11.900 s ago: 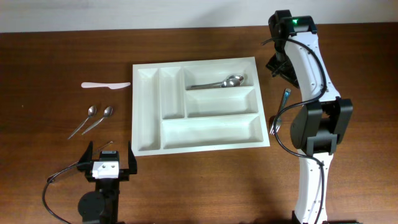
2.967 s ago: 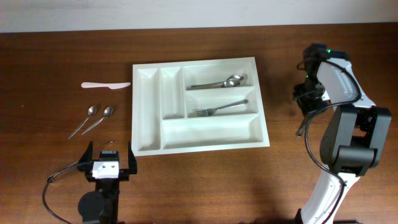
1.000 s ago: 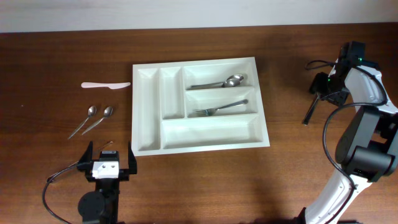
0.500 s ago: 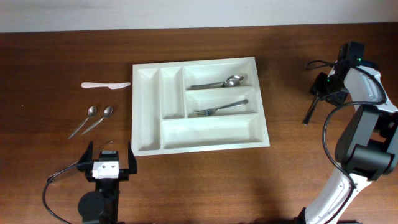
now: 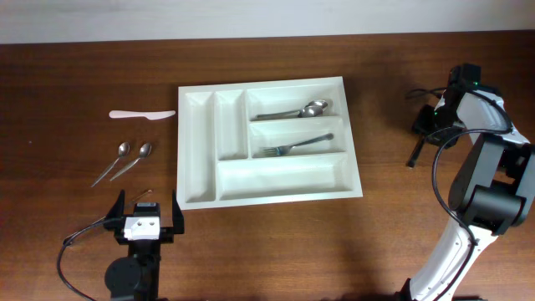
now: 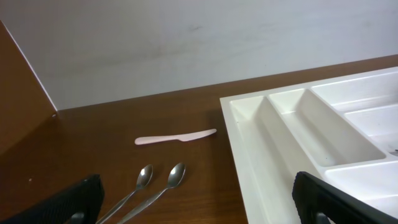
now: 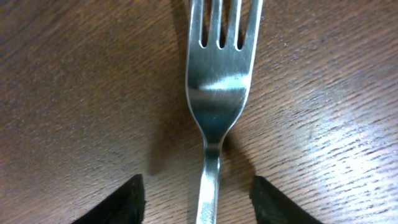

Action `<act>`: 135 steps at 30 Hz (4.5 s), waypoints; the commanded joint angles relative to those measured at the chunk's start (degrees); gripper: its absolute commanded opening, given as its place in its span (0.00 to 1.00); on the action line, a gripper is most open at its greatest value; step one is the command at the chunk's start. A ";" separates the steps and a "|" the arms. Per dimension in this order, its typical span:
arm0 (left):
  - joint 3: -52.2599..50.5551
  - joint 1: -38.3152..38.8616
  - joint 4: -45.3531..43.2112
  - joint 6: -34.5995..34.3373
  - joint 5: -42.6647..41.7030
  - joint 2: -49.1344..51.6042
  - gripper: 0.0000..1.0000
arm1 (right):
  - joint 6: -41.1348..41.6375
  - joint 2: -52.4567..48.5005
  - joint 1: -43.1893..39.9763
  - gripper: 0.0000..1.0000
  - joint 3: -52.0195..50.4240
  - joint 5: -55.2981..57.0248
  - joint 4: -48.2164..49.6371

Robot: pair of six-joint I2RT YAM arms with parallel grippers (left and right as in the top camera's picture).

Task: Pack container
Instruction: 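Close the right gripper on the fork handle and lift it, then carry the fork into the middle-right compartment beside the first fork, then release the fork and raise the right arm to its rest pose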

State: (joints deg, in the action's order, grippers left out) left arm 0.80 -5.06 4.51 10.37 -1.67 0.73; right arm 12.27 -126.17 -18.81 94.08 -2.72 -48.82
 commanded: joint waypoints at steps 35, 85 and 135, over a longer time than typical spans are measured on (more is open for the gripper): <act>-0.26 -0.35 0.09 -0.66 -0.46 -0.44 0.99 | 0.15 -0.72 0.09 0.04 -2.99 -1.36 -4.44; -0.26 -0.35 0.09 -0.66 -0.44 -0.44 0.99 | -57.66 -0.52 31.93 0.04 20.04 -1.81 -17.84; -0.26 -0.35 0.07 -0.66 -0.46 -0.44 0.99 | -14.49 -1.40 24.00 0.99 25.20 14.16 -0.13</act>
State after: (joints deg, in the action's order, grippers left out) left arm 0.80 -5.06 4.51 10.37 -1.67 0.73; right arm -16.88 -126.82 9.37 117.27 8.23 -48.42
